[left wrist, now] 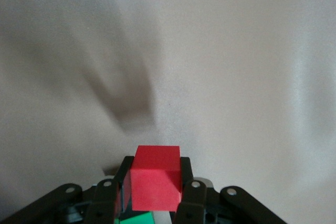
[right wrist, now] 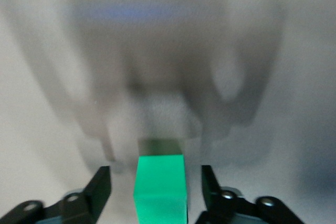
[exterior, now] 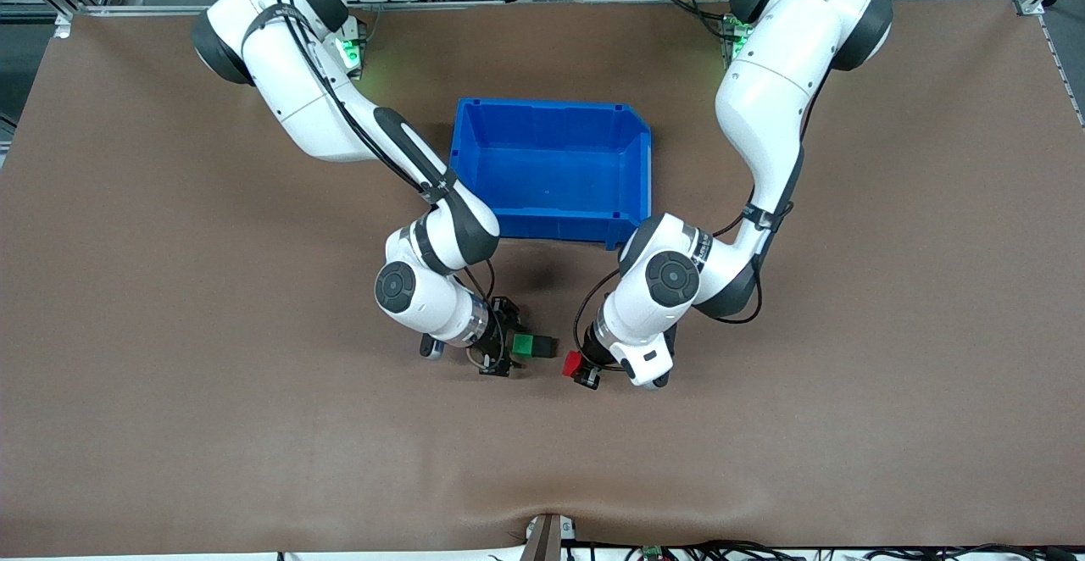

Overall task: Attach green and red cubes to black cube
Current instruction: 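Set the green cube against the black cube and open the right gripper, then press the red cube against the black cube while the right gripper withdraws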

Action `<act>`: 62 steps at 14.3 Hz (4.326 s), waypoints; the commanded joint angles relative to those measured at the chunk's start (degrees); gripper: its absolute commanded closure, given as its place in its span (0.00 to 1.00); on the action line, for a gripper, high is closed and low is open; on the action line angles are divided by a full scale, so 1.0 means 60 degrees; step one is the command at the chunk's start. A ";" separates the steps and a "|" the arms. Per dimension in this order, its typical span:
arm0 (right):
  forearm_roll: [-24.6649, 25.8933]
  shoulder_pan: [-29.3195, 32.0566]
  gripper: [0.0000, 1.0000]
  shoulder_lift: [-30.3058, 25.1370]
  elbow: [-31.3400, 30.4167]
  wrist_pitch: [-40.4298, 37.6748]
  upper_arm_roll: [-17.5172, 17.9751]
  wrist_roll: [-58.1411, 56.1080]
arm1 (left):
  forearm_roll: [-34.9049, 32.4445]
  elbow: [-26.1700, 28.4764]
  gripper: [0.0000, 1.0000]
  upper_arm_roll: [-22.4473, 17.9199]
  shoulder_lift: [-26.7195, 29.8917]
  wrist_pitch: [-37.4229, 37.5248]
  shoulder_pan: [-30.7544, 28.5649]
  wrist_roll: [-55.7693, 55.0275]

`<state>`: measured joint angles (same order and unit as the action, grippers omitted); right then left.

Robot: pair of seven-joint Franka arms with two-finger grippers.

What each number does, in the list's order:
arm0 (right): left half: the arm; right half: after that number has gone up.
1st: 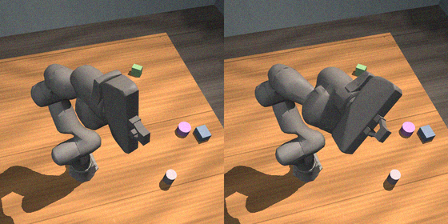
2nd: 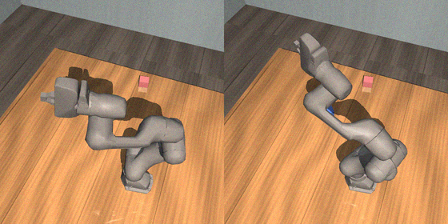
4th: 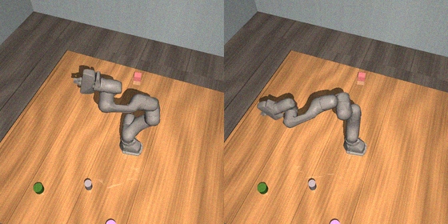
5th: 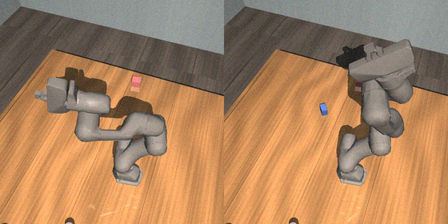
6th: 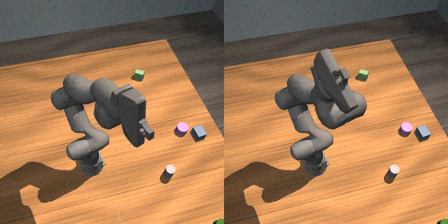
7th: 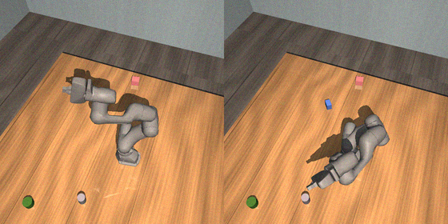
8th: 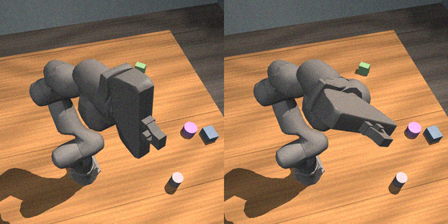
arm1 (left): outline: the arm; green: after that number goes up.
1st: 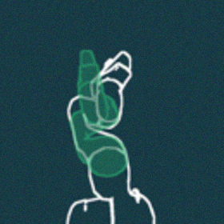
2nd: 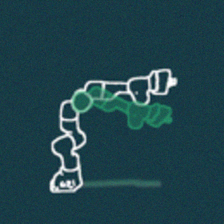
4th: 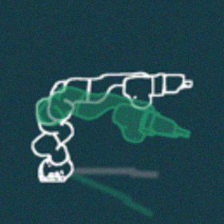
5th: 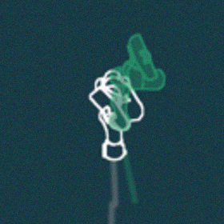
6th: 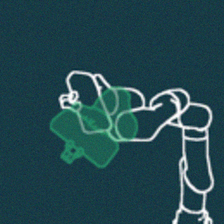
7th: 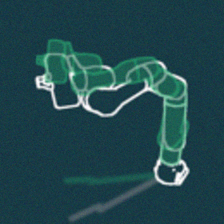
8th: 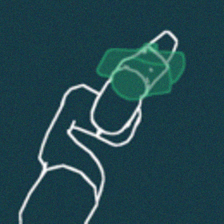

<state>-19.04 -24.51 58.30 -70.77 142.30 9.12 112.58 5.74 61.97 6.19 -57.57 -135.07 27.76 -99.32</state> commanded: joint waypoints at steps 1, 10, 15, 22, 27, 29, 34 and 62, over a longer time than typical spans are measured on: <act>0.0039 0.0027 0.00 -0.0151 0.0325 -0.1051 -0.0260 0.0090 | 0.0172 -0.0074 1.00 -0.0051 0.0058 0.0158 0.0061 0.0103; 0.0228 0.1857 0.00 -0.1044 0.1219 -0.4743 -0.0320 -0.3360 | 0.0128 0.0014 1.00 -0.0168 -0.0044 0.0275 0.0178 0.0089; 0.2552 0.2606 0.00 -0.1352 0.1234 -0.6208 -0.0320 -0.7153 | 0.0113 -0.0015 1.00 -0.0197 -0.0249 0.0158 0.0412 0.0118; 0.2850 0.4581 0.00 -0.1514 0.1336 -0.6314 -0.0246 -1.3773 | 0.0142 0.0029 1.00 -0.0183 -0.0323 0.0654 0.0413 -0.0028; 0.3041 0.5710 0.00 -0.1849 0.2068 -0.6431 -0.0378 -1.7966 | 0.0201 0.0058 1.00 -0.0168 -0.0337 0.1066 0.0413 -0.1299; 0.3595 0.5771 0.00 -0.2434 0.2127 -0.7056 -0.0378 -1.8382 | 0.0201 0.0058 1.00 -0.0168 -0.0367 0.1066 0.0413 -0.1784; 0.3774 0.5829 0.00 -0.4791 0.1879 -0.9675 -0.0305 -1.8455 | 0.0406 0.0029 1.00 -0.0153 -0.0469 0.0759 0.0413 -0.3177; 0.2484 0.5316 0.00 -0.9556 -0.1974 -0.9566 -0.0276 -1.8528 | 0.0172 0.0058 0.00 -0.0007 0.1608 0.3114 0.0545 -0.2799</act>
<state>-3.85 6.97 0.12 -84.53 85.93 7.06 2.35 6.79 60.53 5.80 -52.50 -120.52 31.76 -117.90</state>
